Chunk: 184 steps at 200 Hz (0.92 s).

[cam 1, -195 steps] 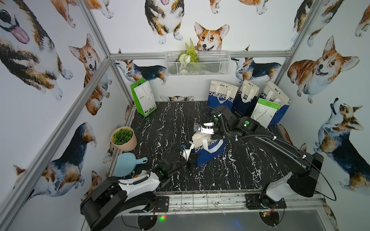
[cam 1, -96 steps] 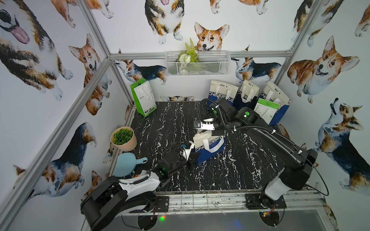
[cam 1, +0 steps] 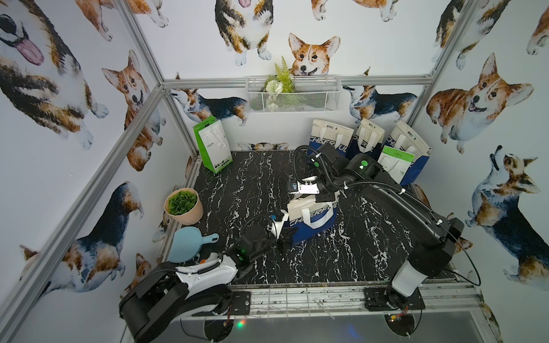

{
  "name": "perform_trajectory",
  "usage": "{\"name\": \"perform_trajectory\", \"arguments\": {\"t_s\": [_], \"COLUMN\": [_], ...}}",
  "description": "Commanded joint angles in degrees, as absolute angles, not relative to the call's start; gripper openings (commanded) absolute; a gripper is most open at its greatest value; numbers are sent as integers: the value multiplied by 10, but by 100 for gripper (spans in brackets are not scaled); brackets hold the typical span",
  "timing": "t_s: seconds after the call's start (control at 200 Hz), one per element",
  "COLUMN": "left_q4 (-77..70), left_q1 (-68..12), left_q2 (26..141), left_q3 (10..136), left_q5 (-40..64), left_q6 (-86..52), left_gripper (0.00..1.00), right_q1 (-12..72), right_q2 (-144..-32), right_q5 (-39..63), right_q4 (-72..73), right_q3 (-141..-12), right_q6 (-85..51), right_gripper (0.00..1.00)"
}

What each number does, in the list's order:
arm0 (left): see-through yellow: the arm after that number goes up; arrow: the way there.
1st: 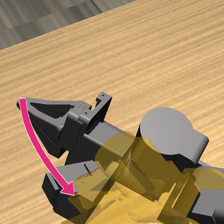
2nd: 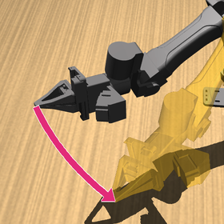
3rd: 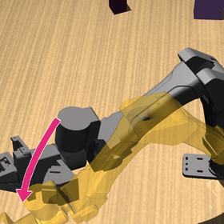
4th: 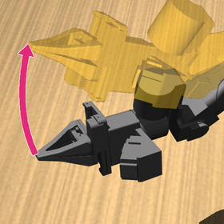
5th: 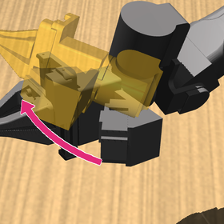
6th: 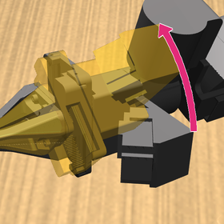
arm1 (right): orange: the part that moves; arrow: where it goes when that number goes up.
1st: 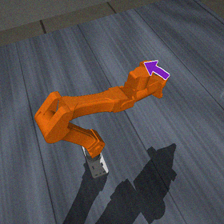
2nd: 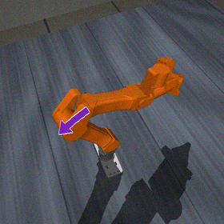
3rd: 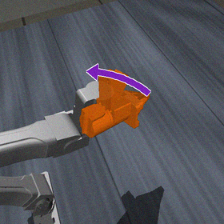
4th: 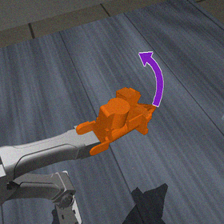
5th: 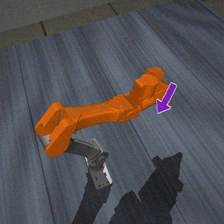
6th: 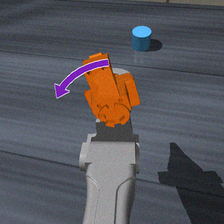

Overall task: Open the takeout bag
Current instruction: Open the takeout bag at the center of the board.

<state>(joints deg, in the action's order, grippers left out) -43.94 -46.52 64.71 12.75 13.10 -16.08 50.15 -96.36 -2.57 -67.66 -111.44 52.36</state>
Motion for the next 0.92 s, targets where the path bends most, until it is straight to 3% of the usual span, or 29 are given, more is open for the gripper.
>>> {"name": "perform_trajectory", "arguments": {"t_s": [0.0,0.155,0.235,0.295,0.916], "left_q4": [-437,-439,-441,-441,-440], "left_q1": [-466,-466,-466,-466,-466], "left_q2": [642,645,647,646,640], "left_q3": [127,126,127,127,124], "left_q5": [130,128,129,129,127], "left_q6": [-159,-159,-158,-159,-159], "left_gripper": [0,0,0,0,0], "right_q1": [501,501,501,501,501], "right_q2": [-944,-886,-849,-833,-858], "right_q5": [-22,-47,-56,-49,-116], "right_q4": [-639,-541,-475,-461,-448], "right_q3": [-1096,-1004,-940,-921,-899], "right_q6": [510,495,485,474,465], "right_gripper": [0,0,20,27,29]}}
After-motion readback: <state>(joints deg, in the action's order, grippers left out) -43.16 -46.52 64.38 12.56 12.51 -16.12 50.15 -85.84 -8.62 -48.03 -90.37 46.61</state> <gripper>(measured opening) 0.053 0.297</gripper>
